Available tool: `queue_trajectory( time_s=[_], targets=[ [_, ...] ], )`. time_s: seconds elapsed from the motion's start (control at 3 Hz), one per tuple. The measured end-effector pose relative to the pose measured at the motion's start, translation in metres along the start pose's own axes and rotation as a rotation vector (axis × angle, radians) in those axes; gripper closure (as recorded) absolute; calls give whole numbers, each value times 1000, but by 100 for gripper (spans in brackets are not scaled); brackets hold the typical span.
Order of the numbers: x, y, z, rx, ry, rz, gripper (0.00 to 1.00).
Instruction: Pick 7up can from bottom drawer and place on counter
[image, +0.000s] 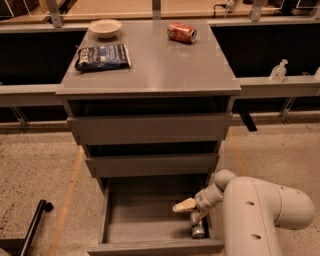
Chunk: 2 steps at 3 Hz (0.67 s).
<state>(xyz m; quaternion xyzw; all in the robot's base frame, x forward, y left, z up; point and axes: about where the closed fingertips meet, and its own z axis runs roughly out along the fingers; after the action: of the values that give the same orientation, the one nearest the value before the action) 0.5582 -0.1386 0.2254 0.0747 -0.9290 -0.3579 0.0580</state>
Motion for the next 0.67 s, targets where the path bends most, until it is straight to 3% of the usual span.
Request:
queue_trajectory(
  time_s=[0.67],
  targets=[
    [8,-27,24,66,42,68,0]
  ],
)
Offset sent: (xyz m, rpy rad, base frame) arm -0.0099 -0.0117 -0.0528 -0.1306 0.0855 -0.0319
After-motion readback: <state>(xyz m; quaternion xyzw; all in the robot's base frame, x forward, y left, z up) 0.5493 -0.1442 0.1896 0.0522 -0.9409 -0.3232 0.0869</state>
